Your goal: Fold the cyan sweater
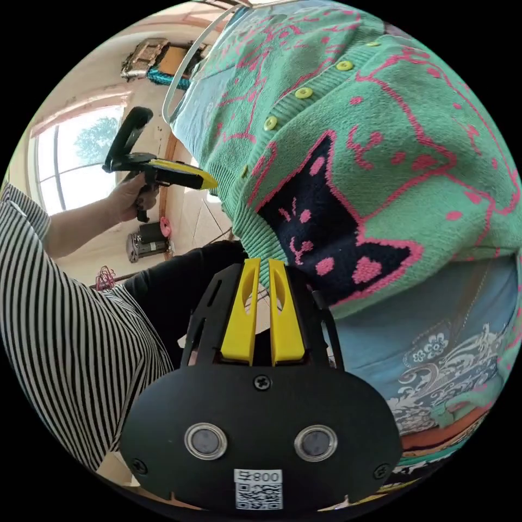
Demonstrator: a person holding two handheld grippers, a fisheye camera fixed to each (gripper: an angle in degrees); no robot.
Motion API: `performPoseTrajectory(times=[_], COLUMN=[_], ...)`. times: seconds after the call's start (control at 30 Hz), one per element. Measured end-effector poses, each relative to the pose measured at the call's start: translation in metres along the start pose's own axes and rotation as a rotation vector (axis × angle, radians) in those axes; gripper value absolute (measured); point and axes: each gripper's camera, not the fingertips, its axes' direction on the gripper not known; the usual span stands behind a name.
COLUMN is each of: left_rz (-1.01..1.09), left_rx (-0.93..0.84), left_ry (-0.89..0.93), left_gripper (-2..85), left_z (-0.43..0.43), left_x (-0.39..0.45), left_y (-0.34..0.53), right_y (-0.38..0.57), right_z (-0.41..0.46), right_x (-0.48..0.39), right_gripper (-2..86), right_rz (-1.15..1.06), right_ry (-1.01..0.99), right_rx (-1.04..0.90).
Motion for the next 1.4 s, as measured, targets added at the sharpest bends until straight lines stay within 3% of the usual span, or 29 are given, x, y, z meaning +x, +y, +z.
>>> performPoseTrajectory(times=[0.2,0.33,0.47,0.57,0.73,0.9,1.1,1.17,1.27,1.4], left_rz=[0.298,0.472,0.545,0.557,0.608,0.561,0.514,0.509,0.485,0.442], left_rx=[0.089,0.043,-0.075,-0.113,-0.161,-0.169,0.196,0.336,0.424,0.394], left_ry=[0.047,0.121,0.093,0.092,0.021,0.087,0.130,0.045,-0.037,-0.132], left_gripper=[0.4,0.8,0.4,0.3,0.2,0.8,4.8,6.9,7.7,7.1], left_z=[0.002,0.051,0.106,0.125,0.151,0.142,0.017,-0.027,-0.060,-0.063], left_x=[0.079,0.138,0.175,0.193,0.224,0.219,0.195,0.190,0.189,0.190], left_y=[-0.057,-0.104,-0.125,-0.127,-0.139,-0.143,-0.189,-0.232,-0.289,-0.338], right_y=[0.076,0.109,0.120,0.132,0.120,0.133,0.133,0.096,0.040,-0.017], right_z=[-0.115,-0.142,-0.145,-0.184,-0.238,-0.208,-0.230,-0.261,-0.291,-0.294], right_x=[0.108,0.201,0.240,0.233,0.230,0.237,0.176,0.148,0.136,0.155], right_gripper=[5.6,7.7,4.7,2.5,1.4,0.9,4.2,7.6,8.5,9.1], right_rz=[0.413,0.635,0.655,0.581,0.498,0.554,0.481,0.393,0.329,0.289], right_ry=[0.024,-0.120,-0.338,-0.315,-0.123,-0.248,-0.146,0.035,0.317,0.399], right_rx=[0.427,0.638,0.762,0.863,0.736,0.607,0.679,0.696,0.678,0.558])
